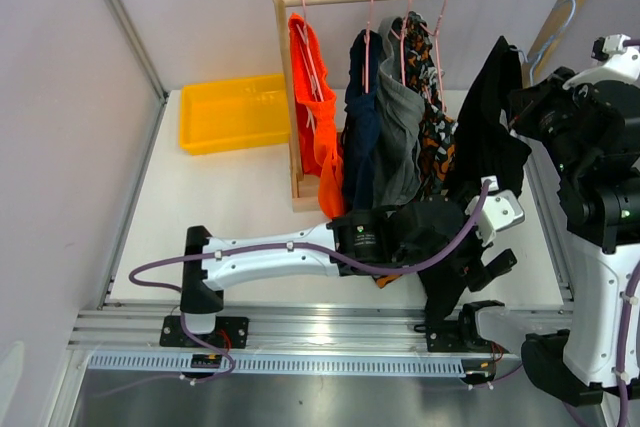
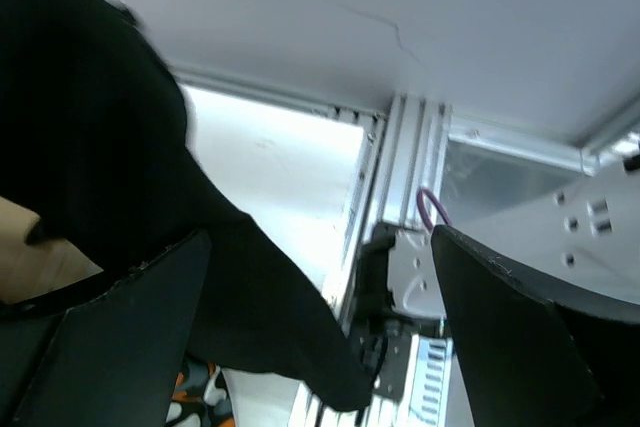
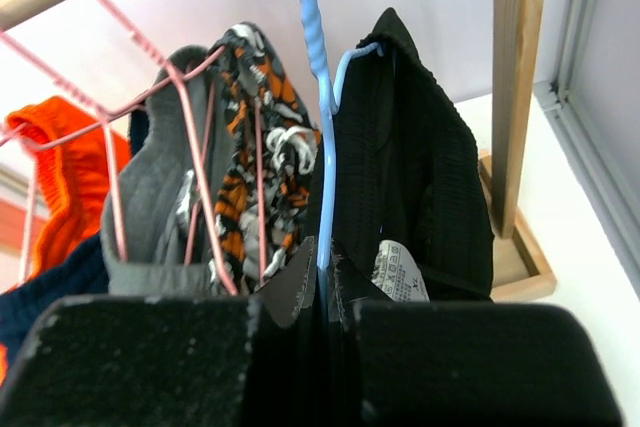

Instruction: Remove the shorts from the hanger

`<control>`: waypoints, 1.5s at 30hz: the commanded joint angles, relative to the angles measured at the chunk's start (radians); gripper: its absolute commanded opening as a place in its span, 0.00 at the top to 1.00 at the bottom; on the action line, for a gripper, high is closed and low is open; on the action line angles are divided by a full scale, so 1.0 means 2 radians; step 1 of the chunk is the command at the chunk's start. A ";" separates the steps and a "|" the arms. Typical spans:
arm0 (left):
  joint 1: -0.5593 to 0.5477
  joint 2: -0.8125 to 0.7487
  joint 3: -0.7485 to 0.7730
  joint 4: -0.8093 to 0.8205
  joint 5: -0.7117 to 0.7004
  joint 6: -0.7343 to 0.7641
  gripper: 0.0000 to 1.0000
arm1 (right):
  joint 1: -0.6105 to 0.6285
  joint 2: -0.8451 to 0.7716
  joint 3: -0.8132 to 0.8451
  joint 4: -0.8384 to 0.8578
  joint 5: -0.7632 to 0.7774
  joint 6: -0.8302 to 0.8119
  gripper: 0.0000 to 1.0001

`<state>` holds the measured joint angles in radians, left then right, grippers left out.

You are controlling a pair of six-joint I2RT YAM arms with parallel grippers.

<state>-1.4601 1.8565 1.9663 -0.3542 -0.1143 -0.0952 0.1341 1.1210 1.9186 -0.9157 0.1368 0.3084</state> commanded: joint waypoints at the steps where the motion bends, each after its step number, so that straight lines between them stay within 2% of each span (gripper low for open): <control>1: -0.001 0.002 0.035 0.039 -0.029 0.012 0.01 | 0.004 -0.023 0.010 0.012 -0.026 0.011 1.00; 6: -0.013 0.000 0.030 0.035 -0.105 0.028 0.00 | 0.004 -0.030 0.005 0.007 -0.026 0.008 1.00; 10: -0.015 0.000 0.022 0.043 -0.124 0.031 0.01 | 0.003 -0.033 -0.004 0.010 -0.030 0.015 1.00; 15: -0.015 0.013 0.015 0.056 -0.160 0.038 0.10 | 0.003 -0.034 -0.001 0.009 -0.042 0.022 1.00; 18: -0.015 0.016 0.007 0.082 -0.183 0.046 0.36 | 0.003 -0.034 0.005 0.006 -0.046 0.022 1.00; 19: -0.015 0.018 0.009 0.087 -0.188 0.048 0.55 | 0.003 -0.034 0.006 0.005 -0.046 0.023 1.00; 21: -0.015 0.021 0.009 0.099 -0.201 0.063 0.67 | 0.003 -0.034 0.008 0.004 -0.048 0.025 1.00; 22: -0.015 0.022 0.009 0.101 -0.203 0.064 0.83 | 0.003 -0.034 0.008 0.002 -0.049 0.026 1.00; 24: -0.015 0.023 0.006 0.103 -0.201 0.061 1.00 | 0.003 -0.033 0.009 0.005 -0.051 0.027 1.00; 27: -0.021 0.014 -0.008 0.103 -0.188 0.051 1.00 | 0.003 -0.027 0.009 0.007 -0.044 0.025 1.00; 30: -0.041 -0.019 -0.069 0.123 -0.189 0.034 1.00 | 0.002 -0.017 0.012 0.011 -0.028 0.018 1.00; 33: -0.064 -0.060 -0.149 0.141 -0.199 0.010 1.00 | 0.000 -0.001 0.024 0.011 -0.014 0.013 1.00; 35: -0.090 -0.088 -0.222 0.158 -0.204 -0.016 1.00 | -0.002 0.010 0.047 0.011 -0.009 0.011 1.00; 38: -0.124 -0.111 -0.293 0.170 -0.215 -0.055 1.00 | -0.006 0.036 0.089 0.005 -0.002 0.008 1.00; 45: -0.156 -0.110 -0.364 0.188 -0.221 -0.112 1.00 | -0.011 0.081 0.144 -0.015 0.000 0.008 1.00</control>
<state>-1.7569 1.6505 1.2621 -0.0212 -0.5655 -0.2211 0.1246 1.2675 2.1407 -1.0679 0.1070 0.3363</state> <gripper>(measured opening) 0.006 0.036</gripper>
